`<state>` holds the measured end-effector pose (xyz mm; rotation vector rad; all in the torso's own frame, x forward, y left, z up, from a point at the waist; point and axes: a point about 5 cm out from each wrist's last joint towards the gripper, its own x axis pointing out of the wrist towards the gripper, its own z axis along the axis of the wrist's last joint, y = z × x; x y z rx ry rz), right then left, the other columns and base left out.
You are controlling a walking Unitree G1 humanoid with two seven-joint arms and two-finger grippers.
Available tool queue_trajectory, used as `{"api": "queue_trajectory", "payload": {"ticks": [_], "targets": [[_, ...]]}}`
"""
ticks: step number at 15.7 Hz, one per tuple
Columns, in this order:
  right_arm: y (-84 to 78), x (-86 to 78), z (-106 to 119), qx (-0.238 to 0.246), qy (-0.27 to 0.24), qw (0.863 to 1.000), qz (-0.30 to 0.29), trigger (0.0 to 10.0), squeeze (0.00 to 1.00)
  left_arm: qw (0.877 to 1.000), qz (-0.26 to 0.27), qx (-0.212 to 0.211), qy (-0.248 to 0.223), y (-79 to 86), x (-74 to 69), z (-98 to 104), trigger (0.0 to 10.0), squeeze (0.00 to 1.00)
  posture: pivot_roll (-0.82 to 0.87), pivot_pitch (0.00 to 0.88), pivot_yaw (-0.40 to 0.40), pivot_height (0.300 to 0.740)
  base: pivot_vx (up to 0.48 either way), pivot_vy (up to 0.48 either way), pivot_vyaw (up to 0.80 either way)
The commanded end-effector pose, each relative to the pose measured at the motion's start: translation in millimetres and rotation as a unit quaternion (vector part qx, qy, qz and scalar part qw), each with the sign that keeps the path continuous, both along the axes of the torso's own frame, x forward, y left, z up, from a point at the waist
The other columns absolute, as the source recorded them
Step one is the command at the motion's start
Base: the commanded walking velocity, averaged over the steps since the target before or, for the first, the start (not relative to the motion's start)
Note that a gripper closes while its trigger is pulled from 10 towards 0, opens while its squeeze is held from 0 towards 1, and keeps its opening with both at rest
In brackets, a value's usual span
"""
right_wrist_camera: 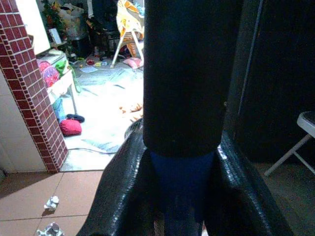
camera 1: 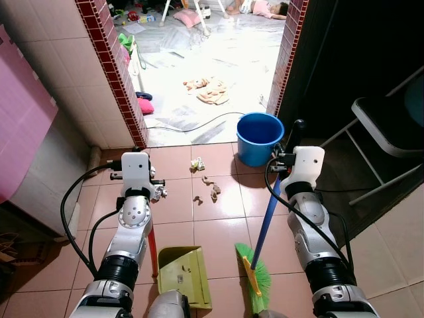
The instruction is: Sweep floor
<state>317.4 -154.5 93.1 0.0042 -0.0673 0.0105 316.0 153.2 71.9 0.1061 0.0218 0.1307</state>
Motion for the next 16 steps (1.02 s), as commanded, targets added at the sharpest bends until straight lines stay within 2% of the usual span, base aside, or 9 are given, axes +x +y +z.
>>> {"api": "queue_trajectory", "payload": {"ticks": [1, 6, 7, 8, 11, 14, 16], "targets": [[3.9, 3.2, 4, 0.006, -0.006, 1.000, 0.002, 10.0, 0.00, 1.000, 0.005, 0.011, 0.014, 5.6, -1.3, -4, 10.0, 0.00, -0.03, 0.000, 0.046, 0.740, 0.000, 0.000, 0.00], [3.9, 3.2, 4, 0.006, -0.006, 1.000, 0.002, 10.0, 0.00, 1.000, 0.005, 0.011, 0.014, 5.6, -1.3, -4, 10.0, 0.00, -0.03, 0.000, 0.046, 0.740, 0.000, 0.000, 0.00], [-5.6, -1.1, 1, 0.026, 0.000, 1.000, -0.017, 10.0, 0.00, 0.998, -0.032, -0.046, 0.037, -9.8, -5.0, -10, 10.0, 0.00, -0.07, 0.000, 0.038, 0.740, 0.000, 0.000, 0.00], [-9.6, -3.8, 2, 0.033, -0.002, 0.999, -0.024, 10.0, 0.00, 0.997, -0.041, -0.061, 0.029, -13.9, -8.6, -9, 10.0, 0.00, -0.05, 0.000, 0.028, 0.740, 0.000, 0.000, 0.00], [-14.3, -7.7, -1, 0.017, 0.006, 0.999, -0.039, 10.0, 0.00, 0.997, -0.030, -0.060, 0.030, -9.1, -15.1, -11, 10.0, 0.00, -0.04, 0.000, 0.025, 0.740, 0.000, 0.000, 0.00], [-15.9, -10.3, -3, -0.016, 0.013, 0.998, -0.052, 10.0, 0.00, 0.996, -0.047, -0.067, 0.032, -11.8, -19.5, -11, 10.0, 0.00, -0.03, 0.000, 0.025, 0.740, 0.000, 0.000, 0.00], [-21.6, -11.4, -6, -0.050, 0.026, 0.994, -0.094, 10.0, 0.00, 0.995, -0.053, -0.075, 0.027, -16.6, -21.9, -10, 10.0, 0.00, -0.02, 0.000, 0.020, 0.740, 0.000, 0.000, 0.00]]}}
